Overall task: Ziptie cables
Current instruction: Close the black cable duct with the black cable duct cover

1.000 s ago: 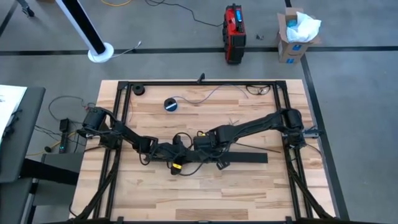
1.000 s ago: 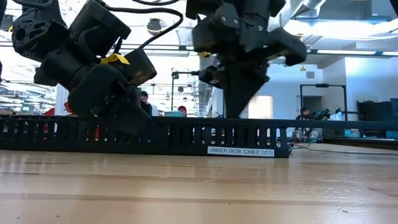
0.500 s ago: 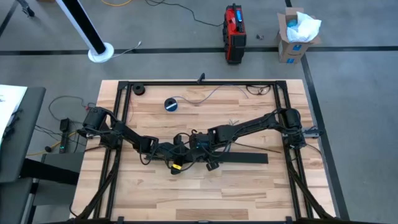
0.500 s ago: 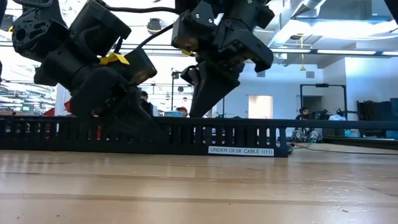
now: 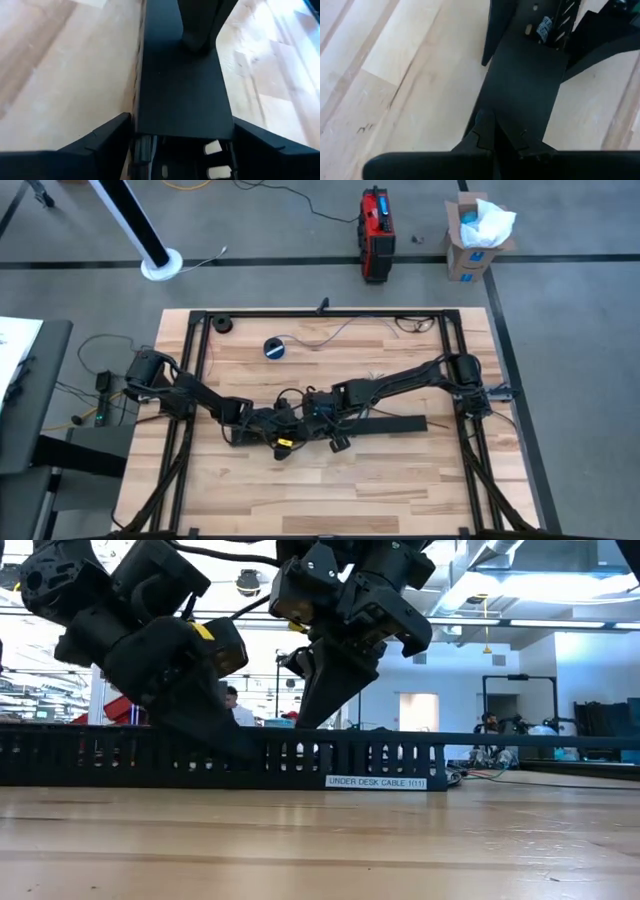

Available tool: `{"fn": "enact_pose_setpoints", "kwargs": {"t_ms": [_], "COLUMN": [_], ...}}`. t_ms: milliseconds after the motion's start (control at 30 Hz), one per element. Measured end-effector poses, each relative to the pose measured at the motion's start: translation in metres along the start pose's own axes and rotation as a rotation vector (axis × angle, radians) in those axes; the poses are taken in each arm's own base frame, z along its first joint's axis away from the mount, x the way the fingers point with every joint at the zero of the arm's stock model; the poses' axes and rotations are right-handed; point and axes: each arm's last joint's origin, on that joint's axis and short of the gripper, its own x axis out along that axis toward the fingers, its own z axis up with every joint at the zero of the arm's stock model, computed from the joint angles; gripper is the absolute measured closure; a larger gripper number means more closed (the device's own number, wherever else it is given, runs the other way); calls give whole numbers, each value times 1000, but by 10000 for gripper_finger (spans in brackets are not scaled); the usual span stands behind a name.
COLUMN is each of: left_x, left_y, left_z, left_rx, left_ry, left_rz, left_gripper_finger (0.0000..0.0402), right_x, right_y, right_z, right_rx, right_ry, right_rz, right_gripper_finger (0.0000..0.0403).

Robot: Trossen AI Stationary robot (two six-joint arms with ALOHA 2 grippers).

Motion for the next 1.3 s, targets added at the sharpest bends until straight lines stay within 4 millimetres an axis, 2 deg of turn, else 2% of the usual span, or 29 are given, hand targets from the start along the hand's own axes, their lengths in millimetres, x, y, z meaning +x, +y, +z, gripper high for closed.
{"fn": "enact_pose_setpoints", "kwargs": {"t_ms": [200, 300, 533, 633, 800, 900, 1000, 1100, 1300], "left_x": [-5, -13, -30, -39, -67, -79, -81, -79, -73], "left_y": [-4, -12, -26, -24, -25, -32, -38, -40, -50], "left_z": [-5, -6, -16, -13, -7, -8, -17, -33, -41], "left_rx": [-72, -92, -4, -13, -61, -25, -12, -61, -62], "left_ry": [145, 185, 183, 190, 198, 94, -4, -6, -45], "left_rz": [-143, -172, 4, 30, 83, 177, 212, 214, 199], "left_gripper_finger": [106, 103, 103, 102, 102, 102, 102, 102, 102], "right_x": [3, 4, 6, -3, -10, -10, -10, -10, -11], "right_y": [4, 2, 0, 1, -4, -4, -4, -4, -7], "right_z": [5, 6, 6, 13, 23, 23, 23, 23, 22], "right_rx": [-34, -35, -37, -28, -39, -52, -51, -52, -45], "right_ry": [-46, -58, -71, -94, -125, -127, -124, -124, -123], "right_rz": [6, 4, -9, -37, -77, -80, -79, -79, -79], "right_gripper_finger": [403, 403, 403, 403, 403, 403, 403, 403, 403]}}
